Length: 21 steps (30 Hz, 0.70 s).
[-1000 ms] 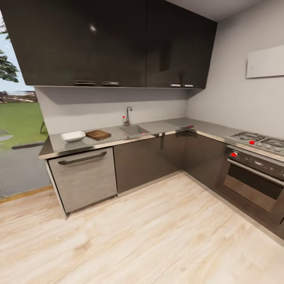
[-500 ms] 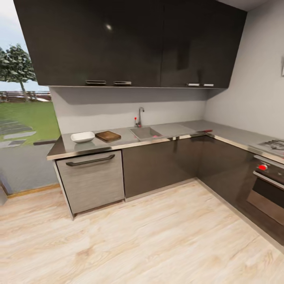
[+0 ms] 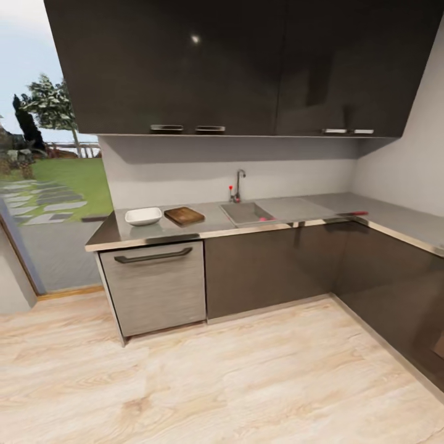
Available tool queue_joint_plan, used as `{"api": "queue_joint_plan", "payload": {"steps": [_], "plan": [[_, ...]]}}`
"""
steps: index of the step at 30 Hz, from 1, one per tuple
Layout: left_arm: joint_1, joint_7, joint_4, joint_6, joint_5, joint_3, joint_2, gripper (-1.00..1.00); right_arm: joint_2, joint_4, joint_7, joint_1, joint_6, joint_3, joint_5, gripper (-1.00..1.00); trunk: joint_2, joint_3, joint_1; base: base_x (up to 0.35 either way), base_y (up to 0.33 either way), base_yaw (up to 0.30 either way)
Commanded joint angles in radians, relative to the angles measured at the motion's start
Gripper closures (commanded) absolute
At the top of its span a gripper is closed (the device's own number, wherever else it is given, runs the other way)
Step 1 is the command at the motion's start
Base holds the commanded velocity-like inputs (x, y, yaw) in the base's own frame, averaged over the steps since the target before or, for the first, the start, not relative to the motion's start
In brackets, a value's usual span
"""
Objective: In the kitchen, take the Vidalia onion out of the sink, dice it on the chopping board with the paring knife, put the diced onion into the bowl on the countertop, then place both the paring knife and the chopping board into the sink.
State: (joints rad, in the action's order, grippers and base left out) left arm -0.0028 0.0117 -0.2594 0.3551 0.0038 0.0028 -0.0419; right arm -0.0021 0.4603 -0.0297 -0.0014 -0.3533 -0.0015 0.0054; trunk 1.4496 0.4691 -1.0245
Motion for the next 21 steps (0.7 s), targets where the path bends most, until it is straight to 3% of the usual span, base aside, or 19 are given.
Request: {"api": "queue_joint_plan", "payload": {"steps": [1,12,21], "plan": [[0.0,0.001,0.0,0.002,0.001,0.001,0.0,-1.0,0.0,0.0,-0.002,0.0,-0.003,0.0,0.001,-1.0,0.0,0.001,-0.001,0.304,-0.073,0.246],[0.0,0.001,0.0,0.002,0.002,0.005,-0.001,-1.0,0.001,-0.001,-0.003,0.0,-0.002,0.0,0.001,-1.0,0.0,0.001,-0.001,0.312,-0.019,0.247],[0.0,0.001,0.0,0.002,0.002,0.004,-0.001,-1.0,0.001,-0.002,-0.003,0.0,-0.001,0.0,0.001,-1.0,0.0,0.001,-0.001,0.293,-0.168,0.248]]}}
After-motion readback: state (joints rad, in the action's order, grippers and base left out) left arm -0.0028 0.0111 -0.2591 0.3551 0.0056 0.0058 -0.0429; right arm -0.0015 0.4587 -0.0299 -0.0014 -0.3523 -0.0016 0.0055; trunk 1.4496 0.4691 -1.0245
